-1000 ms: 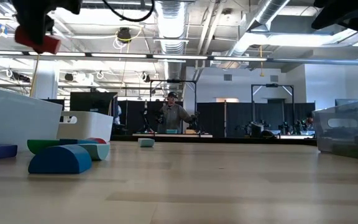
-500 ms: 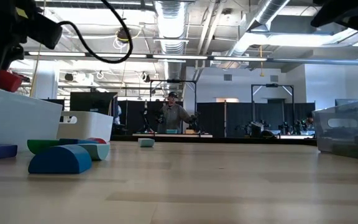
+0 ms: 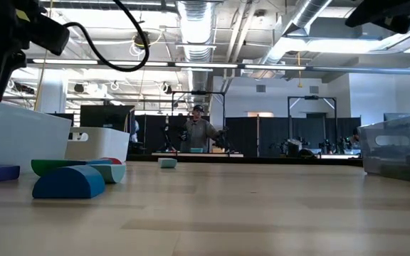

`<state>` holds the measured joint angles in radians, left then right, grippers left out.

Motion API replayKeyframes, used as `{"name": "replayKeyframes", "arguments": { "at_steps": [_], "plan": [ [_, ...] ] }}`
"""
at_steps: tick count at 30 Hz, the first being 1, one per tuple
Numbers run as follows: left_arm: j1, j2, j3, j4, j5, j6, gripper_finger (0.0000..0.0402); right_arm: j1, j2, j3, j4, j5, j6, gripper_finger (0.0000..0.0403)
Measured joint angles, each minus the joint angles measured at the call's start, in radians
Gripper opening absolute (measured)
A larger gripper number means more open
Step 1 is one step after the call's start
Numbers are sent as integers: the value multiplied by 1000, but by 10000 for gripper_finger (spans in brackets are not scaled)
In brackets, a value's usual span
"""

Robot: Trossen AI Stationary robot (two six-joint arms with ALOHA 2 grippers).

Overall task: Sort blocks by size
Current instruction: Put the red cylindrical block into the gray bin, then put the dark green rectangular block into the black bin

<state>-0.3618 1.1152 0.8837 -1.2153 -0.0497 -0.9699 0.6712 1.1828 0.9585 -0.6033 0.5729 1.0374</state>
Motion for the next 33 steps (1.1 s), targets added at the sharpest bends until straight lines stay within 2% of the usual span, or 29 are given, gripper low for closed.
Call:
{"name": "replayKeyframes", "arguments": {
  "at_steps": [9,14,19,22,25,33],
  "plan": [
    [0,-23,5,33,-37,-20,200,0,0,0,3,0,0,185],
    [13,-51,56,94,-117,2,201,0,0,0,6,0,0,185],
    [105,-39,113,157,-173,68,202,-8,0,0,7,0,0,185],
    [218,-8,118,187,-149,72,202,-20,0,0,17,0,-2,185],
    [338,31,118,234,-76,128,202,-30,0,0,30,-1,-4,185],
    [552,169,118,285,103,256,202,-34,0,0,102,-2,-52,185]
  ]
}}
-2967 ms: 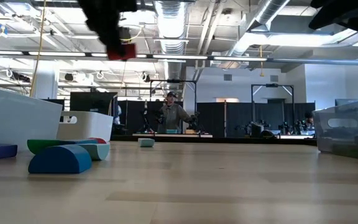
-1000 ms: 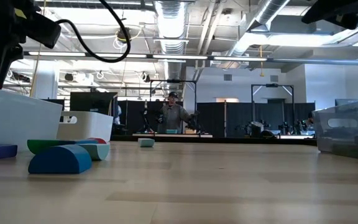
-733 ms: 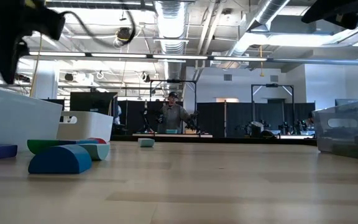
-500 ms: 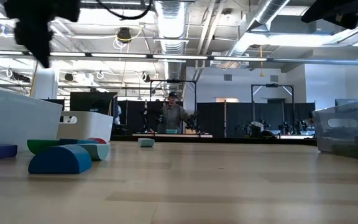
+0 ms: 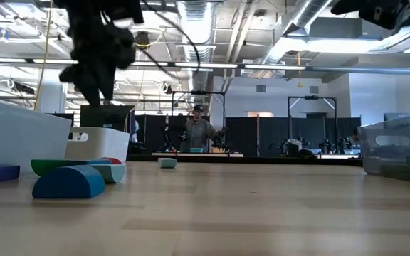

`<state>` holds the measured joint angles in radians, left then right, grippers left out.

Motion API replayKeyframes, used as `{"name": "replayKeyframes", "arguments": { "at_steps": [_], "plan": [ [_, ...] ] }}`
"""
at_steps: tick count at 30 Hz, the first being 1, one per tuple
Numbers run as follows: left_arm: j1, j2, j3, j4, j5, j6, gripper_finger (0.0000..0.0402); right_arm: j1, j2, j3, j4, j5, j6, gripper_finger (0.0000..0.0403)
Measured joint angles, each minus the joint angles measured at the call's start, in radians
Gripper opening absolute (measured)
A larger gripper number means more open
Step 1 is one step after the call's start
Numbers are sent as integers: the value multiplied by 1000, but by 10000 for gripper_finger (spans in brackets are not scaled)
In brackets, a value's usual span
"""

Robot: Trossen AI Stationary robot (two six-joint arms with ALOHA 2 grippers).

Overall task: Sort blocks by size
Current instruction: Put the dark green rectangular block into the black bin

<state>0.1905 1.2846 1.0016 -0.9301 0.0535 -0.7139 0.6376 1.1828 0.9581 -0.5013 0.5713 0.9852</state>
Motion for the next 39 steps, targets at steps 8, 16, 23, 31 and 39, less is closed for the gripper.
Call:
{"name": "replayKeyframes", "arguments": {
  "at_steps": [8,16,23,31,39],
  "plan": [
    [95,152,0,3,59,73,202,0,0,0,17,0,-28,185],
    [141,243,0,-24,70,105,202,-6,0,0,18,1,-55,185],
    [160,307,0,-3,69,110,202,-6,0,0,19,3,-76,185],
    [160,370,0,48,61,70,202,-5,0,0,19,3,-96,185],
    [154,420,-2,40,41,62,202,-5,0,0,19,5,-104,185]
  ]
}}
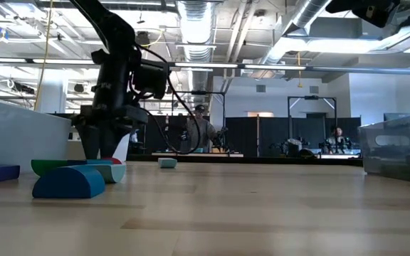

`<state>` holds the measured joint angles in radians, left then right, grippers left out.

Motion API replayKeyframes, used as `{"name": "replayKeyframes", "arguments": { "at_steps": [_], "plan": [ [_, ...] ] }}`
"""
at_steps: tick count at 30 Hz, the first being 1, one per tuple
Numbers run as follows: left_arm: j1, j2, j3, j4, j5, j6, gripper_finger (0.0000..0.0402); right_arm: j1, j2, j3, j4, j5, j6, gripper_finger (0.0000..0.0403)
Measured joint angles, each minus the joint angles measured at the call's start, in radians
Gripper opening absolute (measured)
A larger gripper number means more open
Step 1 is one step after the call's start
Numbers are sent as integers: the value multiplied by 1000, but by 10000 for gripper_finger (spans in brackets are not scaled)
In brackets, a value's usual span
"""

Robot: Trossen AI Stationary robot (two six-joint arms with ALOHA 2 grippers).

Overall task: Sort blocks by size
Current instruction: Put the dark green rectangular block into the black bin

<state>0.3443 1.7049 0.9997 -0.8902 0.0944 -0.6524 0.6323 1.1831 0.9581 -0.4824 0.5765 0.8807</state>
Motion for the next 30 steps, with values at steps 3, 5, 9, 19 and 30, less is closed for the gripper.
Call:
{"name": "replayKeyframes", "arguments": {
  "at_steps": [3,5,9,19,30],
  "plan": [
    [-1,0,-4,12,-3,-2,202,0,0,0,-1,1,-1,185],
    [-1,0,-4,17,-3,-1,200,0,0,0,-2,1,-1,185],
    [-2,0,-5,14,-5,28,181,0,0,0,-2,1,-2,185],
    [-3,-1,-5,24,-4,111,116,0,0,0,1,1,-2,185],
    [-8,-3,101,44,98,184,115,0,0,0,55,1,-22,185]
  ]
}}
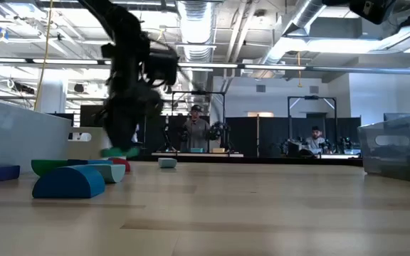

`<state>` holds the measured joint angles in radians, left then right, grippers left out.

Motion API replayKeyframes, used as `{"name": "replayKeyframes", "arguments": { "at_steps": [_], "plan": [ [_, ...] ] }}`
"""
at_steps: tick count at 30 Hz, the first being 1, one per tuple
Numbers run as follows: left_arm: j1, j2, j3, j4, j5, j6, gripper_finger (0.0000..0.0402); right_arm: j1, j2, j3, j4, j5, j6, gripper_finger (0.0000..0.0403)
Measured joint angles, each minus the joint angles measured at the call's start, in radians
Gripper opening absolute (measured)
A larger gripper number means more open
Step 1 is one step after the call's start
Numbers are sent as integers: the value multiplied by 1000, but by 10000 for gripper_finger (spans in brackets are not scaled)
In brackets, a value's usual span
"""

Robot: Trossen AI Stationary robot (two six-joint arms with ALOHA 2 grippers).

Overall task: Sort blocks by size
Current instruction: Put the dark green rectangular block into the black bin

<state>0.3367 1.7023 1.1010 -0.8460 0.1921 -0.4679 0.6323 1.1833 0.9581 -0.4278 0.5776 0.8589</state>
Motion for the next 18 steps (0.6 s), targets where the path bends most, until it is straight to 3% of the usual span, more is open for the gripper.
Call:
{"name": "replayKeyframes", "arguments": {
  "at_steps": [8,18],
  "plan": [
    [-34,0,262,106,108,34,115,-7,0,0,134,45,-110,185],
    [-133,-2,536,494,257,109,115,-63,0,0,218,80,-129,185]
  ]
}}
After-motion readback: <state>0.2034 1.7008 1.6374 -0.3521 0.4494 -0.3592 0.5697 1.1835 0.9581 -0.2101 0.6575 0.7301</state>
